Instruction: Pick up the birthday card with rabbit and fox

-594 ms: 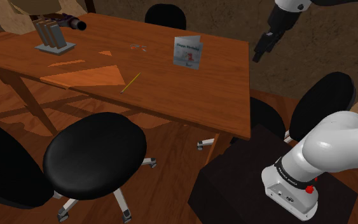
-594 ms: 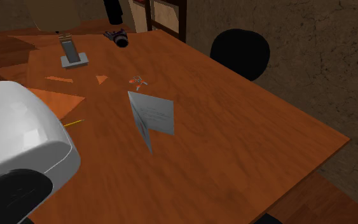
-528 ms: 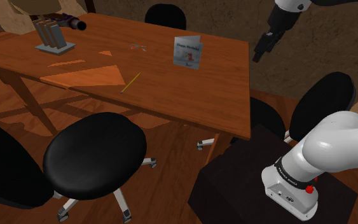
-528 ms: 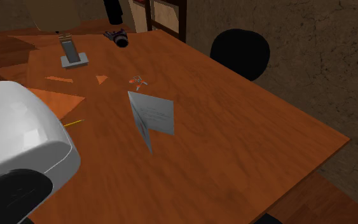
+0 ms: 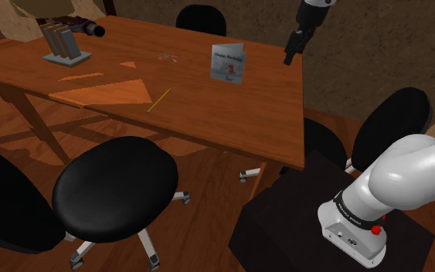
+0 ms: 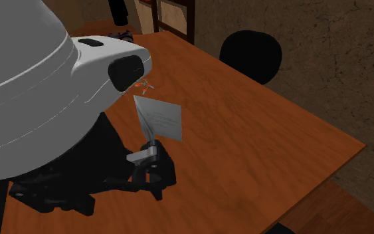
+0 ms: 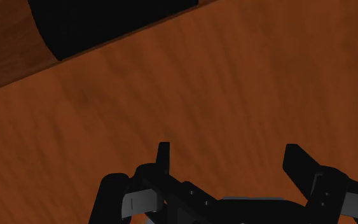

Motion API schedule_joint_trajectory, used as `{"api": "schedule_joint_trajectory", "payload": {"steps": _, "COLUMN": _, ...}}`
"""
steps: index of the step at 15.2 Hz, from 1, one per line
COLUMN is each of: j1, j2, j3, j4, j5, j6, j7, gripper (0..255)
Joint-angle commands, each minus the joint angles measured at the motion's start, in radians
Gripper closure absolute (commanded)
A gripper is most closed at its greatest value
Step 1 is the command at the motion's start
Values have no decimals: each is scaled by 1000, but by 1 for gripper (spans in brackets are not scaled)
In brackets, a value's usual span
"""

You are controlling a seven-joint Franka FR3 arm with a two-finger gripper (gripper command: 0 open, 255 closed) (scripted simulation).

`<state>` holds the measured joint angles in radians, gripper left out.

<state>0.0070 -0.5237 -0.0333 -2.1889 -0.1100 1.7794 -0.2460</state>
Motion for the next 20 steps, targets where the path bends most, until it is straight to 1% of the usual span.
{"api": "schedule_joint_trajectory", "payload": {"steps": 1, "j1": 10, "j2": 80, "j3": -8, "j4": 55, "j5": 4, "j6": 21, "j7": -32, "gripper": 0}}
{"api": "schedule_joint_trajectory", "payload": {"steps": 6, "j1": 30, "j2": 289, "j3": -21, "j4": 234, "j5": 23, "j6": 36, "j7": -114, "gripper": 0}}
{"api": "schedule_joint_trajectory", "payload": {"steps": 10, "j1": 41, "j2": 457, "j3": -23, "j4": 402, "j5": 42, "j6": 24, "j7": -178, "gripper": 0}}
{"api": "schedule_joint_trajectory", "payload": {"steps": 15, "j1": 48, "j2": 676, "j3": -14, "j4": 654, "j5": 65, "j6": -25, "j7": -252, "gripper": 0}}
{"api": "schedule_joint_trajectory", "payload": {"steps": 19, "j1": 52, "j2": 872, "j3": 0, "j4": 911, "j5": 78, "j6": -100, "j7": -304, "gripper": 0}}
{"api": "schedule_joint_trajectory", "payload": {"steps": 20, "j1": 52, "j2": 880, "j3": 1, "j4": 921, "j5": 78, "j6": -103, "j7": -306, "gripper": 0}}
